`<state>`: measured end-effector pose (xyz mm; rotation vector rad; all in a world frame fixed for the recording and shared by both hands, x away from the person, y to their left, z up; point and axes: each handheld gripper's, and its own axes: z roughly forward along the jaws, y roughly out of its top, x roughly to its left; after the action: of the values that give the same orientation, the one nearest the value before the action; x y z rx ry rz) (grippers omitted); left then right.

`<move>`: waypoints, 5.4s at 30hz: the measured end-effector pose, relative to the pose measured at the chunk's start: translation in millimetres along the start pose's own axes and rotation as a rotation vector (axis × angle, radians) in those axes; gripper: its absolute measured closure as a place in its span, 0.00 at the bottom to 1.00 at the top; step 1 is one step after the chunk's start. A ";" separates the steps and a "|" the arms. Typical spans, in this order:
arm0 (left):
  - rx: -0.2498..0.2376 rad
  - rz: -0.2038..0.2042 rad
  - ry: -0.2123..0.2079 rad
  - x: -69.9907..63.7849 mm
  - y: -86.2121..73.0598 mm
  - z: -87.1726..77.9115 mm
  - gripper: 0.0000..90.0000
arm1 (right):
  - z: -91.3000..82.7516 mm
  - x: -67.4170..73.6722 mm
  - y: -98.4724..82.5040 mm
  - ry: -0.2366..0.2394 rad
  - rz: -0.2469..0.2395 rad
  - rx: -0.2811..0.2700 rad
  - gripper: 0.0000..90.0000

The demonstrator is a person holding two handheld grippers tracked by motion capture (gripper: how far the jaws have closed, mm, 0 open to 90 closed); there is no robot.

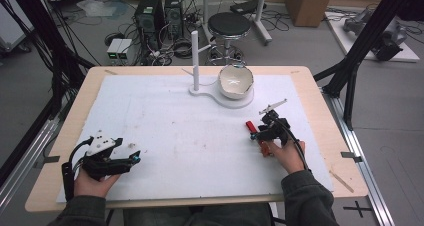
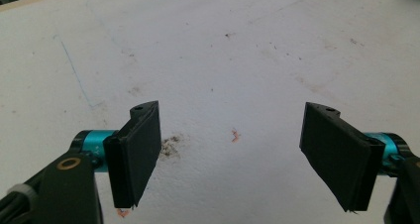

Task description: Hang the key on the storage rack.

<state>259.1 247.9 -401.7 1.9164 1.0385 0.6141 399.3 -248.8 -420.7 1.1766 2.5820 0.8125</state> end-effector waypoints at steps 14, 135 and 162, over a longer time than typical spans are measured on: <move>0.004 0.005 -0.002 -0.4 0.3 0.7 0.27 | 4.6 4.3 2.0 -0.035 -0.022 0.022 0.66; -0.004 0.001 0.007 1.5 -0.1 -2.1 0.27 | -74.3 22.3 73.3 0.398 0.008 -0.466 0.83; -0.004 0.000 0.008 2.1 -0.2 -2.4 0.27 | -60.4 42.0 128.9 0.442 -0.034 -0.481 0.83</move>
<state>258.4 250.8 -400.5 1.9123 1.0415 0.6244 430.5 -173.0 -297.0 0.8788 2.4739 1.7286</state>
